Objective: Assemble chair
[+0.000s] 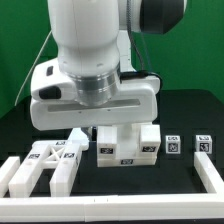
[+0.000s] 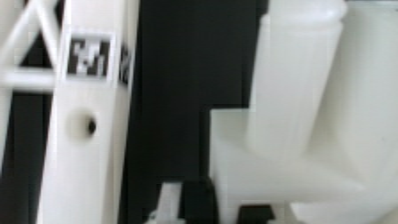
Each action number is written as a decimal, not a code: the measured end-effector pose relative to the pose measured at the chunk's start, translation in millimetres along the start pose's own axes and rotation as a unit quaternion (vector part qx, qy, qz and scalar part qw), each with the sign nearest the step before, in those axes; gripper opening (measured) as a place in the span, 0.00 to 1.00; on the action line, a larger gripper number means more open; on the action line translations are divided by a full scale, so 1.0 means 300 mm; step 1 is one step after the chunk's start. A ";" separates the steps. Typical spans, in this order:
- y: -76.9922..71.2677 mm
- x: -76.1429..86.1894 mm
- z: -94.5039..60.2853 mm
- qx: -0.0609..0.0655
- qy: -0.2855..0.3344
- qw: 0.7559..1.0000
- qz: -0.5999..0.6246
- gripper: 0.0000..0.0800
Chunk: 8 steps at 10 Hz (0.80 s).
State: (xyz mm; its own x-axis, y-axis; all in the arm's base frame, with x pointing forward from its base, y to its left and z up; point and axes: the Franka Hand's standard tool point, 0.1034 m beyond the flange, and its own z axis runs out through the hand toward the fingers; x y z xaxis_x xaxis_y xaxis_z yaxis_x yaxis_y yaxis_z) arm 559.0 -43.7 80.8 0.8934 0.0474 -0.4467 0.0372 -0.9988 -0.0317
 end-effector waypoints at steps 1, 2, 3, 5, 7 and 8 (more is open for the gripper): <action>0.000 -0.008 0.006 0.004 -0.039 0.999 0.003 0.04; 0.001 -0.005 0.014 0.001 -0.064 0.998 0.007 0.04; -0.003 -0.039 0.038 -0.009 -0.137 0.990 0.020 0.04; 0.004 -0.024 0.065 -0.009 -0.225 0.974 0.024 0.04; 0.003 -0.041 0.100 -0.010 -0.291 0.956 0.029 0.04; -0.010 -0.055 0.106 -0.010 -0.296 0.955 0.029 0.04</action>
Offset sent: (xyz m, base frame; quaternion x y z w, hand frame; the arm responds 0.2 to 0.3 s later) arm 0.0018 0.0020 -0.0046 -0.0130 -0.3027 0.0178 0.9528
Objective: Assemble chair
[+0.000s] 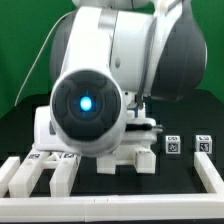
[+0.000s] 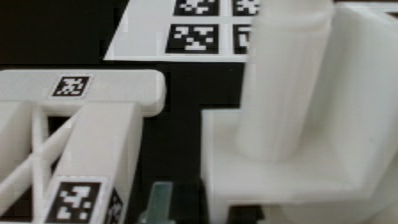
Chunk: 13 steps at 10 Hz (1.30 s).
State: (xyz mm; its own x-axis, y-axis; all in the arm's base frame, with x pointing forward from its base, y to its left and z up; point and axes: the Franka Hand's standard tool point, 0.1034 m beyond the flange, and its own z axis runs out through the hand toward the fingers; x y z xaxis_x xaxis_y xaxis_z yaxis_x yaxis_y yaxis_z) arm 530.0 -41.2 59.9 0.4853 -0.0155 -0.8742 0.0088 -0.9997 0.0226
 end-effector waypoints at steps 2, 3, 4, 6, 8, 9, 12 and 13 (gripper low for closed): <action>0.004 0.001 0.011 0.001 0.006 1.000 0.005 0.04; 0.009 0.003 0.012 0.001 0.007 1.000 0.006 0.04; 0.010 0.007 0.014 0.001 0.008 1.000 0.009 0.04; 0.002 0.004 0.070 0.002 -0.045 0.998 0.040 0.04; -0.007 0.005 0.093 0.002 -0.044 0.998 0.045 0.04; -0.008 0.006 0.110 0.004 -0.050 0.998 0.048 0.04; -0.012 0.011 0.123 0.006 -0.052 0.998 0.045 0.04; -0.005 0.015 0.131 0.009 -0.053 0.998 0.042 0.04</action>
Offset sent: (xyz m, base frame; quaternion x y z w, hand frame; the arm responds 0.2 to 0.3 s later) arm 0.0000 0.0000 0.0000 0.0000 0.0000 0.0000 1.0000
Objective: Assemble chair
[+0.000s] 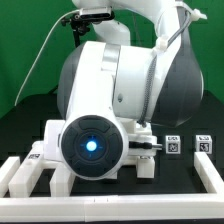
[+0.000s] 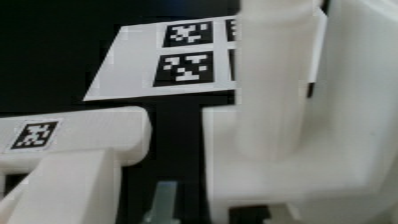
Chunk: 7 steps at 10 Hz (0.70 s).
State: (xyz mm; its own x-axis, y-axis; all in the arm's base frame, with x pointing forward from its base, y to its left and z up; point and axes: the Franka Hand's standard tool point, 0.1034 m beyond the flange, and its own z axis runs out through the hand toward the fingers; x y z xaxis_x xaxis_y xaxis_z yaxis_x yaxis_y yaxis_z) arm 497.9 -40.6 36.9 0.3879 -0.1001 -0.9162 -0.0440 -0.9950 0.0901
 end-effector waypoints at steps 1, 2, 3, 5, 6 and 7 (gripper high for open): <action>0.005 0.004 0.007 0.004 -0.002 1.000 -0.005 0.05; 0.007 0.002 0.010 0.006 -0.006 1.000 -0.005 0.05; 0.007 0.002 0.013 0.006 -0.009 1.000 -0.005 0.05; 0.006 0.001 0.009 0.005 -0.008 1.000 -0.006 0.05; 0.008 0.005 0.009 0.005 -0.005 1.000 -0.005 0.05; 0.009 0.006 0.009 0.005 -0.005 1.000 -0.005 0.26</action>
Offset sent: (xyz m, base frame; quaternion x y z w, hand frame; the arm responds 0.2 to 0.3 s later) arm 0.0127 0.0039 -0.0159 -0.0193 0.0221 -0.0002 0.9996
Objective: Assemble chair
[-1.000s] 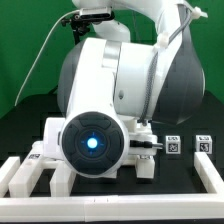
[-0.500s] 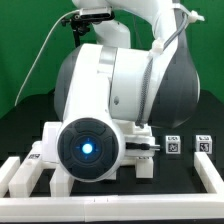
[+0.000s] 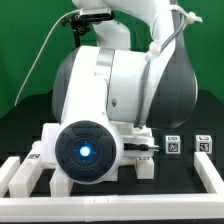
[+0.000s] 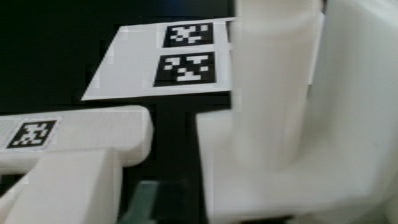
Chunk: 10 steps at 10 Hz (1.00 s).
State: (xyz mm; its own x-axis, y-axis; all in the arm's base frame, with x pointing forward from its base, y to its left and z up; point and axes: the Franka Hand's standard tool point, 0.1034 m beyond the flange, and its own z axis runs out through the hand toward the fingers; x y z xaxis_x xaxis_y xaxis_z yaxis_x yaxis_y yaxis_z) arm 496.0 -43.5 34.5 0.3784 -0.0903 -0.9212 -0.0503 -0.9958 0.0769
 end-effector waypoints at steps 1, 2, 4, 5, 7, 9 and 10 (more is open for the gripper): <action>0.001 0.001 0.000 0.000 0.001 1.000 0.000 0.43; 0.002 0.003 -0.001 0.000 0.002 1.000 0.000 0.43; 0.005 0.009 -0.002 0.001 0.005 1.000 0.001 0.76; 0.006 0.010 -0.003 0.001 0.006 1.000 0.001 0.76; 0.008 0.012 -0.003 0.001 0.007 1.000 0.001 0.81; 0.010 0.013 -0.003 0.002 0.008 1.000 0.001 0.81; 0.011 0.013 -0.003 0.002 0.008 1.000 0.001 0.81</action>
Offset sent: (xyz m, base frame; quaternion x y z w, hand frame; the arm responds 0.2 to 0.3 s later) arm 0.0000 0.0000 0.0000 0.0000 0.0000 0.0000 1.0000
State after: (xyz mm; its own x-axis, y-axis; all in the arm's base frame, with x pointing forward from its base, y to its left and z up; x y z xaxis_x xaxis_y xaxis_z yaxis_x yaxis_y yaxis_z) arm 498.2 -47.0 31.6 0.3931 -0.0932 -0.9147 -0.0545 -0.9955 0.0780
